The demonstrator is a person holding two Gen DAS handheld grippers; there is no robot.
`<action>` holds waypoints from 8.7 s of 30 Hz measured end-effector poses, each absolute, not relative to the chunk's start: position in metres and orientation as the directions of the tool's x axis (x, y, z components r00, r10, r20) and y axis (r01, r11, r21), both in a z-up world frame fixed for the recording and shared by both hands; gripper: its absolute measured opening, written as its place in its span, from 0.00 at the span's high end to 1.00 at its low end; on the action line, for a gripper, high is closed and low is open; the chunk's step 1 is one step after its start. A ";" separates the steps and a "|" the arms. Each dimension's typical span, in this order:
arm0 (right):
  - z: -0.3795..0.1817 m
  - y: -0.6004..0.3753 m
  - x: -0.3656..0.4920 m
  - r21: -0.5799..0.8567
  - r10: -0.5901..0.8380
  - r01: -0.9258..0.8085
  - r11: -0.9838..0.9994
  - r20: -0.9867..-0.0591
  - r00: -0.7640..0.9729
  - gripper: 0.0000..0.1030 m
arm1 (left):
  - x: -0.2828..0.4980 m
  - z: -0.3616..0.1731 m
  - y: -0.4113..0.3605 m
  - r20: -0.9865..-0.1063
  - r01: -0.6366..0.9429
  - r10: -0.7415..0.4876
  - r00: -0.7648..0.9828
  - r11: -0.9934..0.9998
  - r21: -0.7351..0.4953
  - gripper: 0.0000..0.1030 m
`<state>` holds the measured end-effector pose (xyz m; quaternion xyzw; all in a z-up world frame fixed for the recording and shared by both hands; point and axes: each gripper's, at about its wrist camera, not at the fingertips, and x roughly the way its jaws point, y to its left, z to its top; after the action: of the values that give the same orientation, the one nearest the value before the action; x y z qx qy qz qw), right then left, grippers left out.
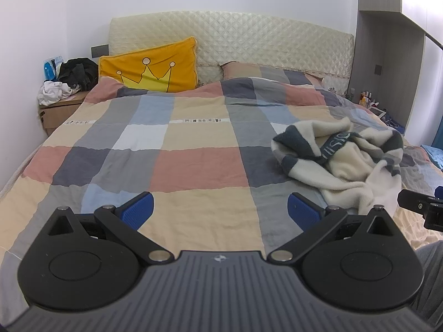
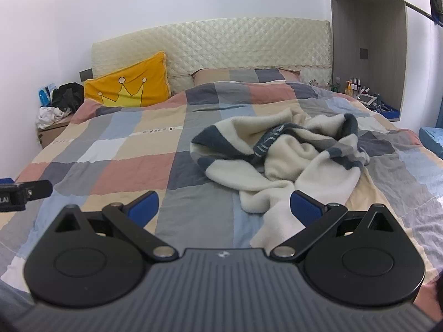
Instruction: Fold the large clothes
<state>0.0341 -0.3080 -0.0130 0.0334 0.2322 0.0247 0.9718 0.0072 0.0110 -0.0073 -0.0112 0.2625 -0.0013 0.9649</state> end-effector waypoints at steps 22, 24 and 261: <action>-0.013 -0.307 0.032 0.076 0.062 -0.032 0.997 -0.450 0.891 0.00 | 0.007 -0.007 0.012 -0.509 0.003 -0.013 0.861 1.000 -0.021 0.00; -0.013 -0.307 0.032 0.075 0.062 -0.031 0.997 -0.449 0.891 0.00 | 0.007 -0.007 0.011 -0.510 0.003 -0.013 0.860 1.000 -0.019 0.00; -0.043 -0.204 0.197 0.396 0.556 -0.428 0.812 -0.306 0.773 0.89 | 0.117 -0.049 0.148 -0.428 -0.205 0.127 0.895 0.968 -0.142 0.23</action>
<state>0.1968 -0.2038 -0.0430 0.1539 0.2088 0.2649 0.9288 0.1172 0.1482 -0.0488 -0.0921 0.2129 0.0858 0.9689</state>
